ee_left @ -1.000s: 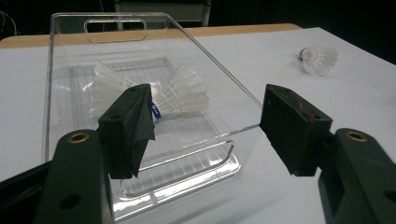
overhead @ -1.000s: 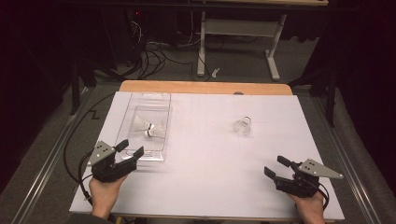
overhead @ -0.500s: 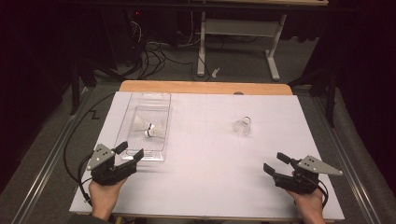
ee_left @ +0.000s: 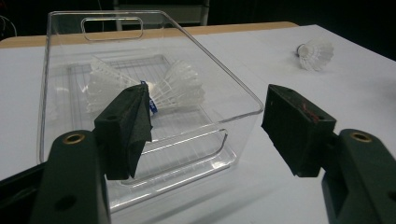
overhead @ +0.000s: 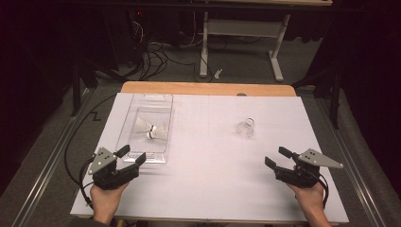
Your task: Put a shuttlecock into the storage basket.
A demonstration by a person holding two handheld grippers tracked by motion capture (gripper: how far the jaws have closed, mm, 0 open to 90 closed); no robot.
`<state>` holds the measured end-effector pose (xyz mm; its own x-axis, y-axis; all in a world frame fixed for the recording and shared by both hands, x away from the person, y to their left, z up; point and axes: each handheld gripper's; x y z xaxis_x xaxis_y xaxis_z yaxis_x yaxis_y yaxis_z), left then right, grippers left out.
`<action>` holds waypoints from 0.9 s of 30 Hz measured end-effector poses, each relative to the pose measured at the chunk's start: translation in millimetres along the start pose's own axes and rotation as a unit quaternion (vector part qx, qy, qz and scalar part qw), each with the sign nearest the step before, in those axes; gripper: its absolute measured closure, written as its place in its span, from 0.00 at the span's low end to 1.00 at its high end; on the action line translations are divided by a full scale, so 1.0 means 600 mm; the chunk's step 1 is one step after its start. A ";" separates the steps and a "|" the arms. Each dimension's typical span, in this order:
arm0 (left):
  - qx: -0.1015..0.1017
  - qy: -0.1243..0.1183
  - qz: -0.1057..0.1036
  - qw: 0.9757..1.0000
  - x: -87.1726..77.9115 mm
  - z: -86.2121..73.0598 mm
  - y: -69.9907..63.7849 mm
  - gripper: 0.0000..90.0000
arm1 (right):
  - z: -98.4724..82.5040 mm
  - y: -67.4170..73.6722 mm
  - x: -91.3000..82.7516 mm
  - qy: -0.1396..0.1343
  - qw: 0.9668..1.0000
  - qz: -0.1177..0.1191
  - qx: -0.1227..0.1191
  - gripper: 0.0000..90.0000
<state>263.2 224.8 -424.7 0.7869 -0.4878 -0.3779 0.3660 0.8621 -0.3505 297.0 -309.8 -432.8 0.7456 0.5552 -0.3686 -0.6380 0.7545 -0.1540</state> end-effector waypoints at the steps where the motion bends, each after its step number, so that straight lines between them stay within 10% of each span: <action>1: 0.000 -0.001 -0.001 1.000 0.000 0.000 0.000 0.37 | 0.001 -0.001 0.002 -0.001 1.000 -0.001 0.001 0.33; 27: 0.001 -0.003 -0.004 1.000 -0.001 -0.003 0.000 0.36 | 0.028 -0.015 0.060 0.020 1.000 -0.019 -0.005 0.33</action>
<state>261.8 224.9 -425.8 0.7876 -0.4933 -0.3693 0.3726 0.8586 -0.3522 333.1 -290.8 -429.1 0.7613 0.5116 -0.3985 -0.6111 0.7714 -0.1772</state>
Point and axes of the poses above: each handheld gripper's, and its own axes: x roughly forward along the jaws, z roughly out of its top, y roughly to its left, and after that the axes turned 14 degrees about -x, right-handed
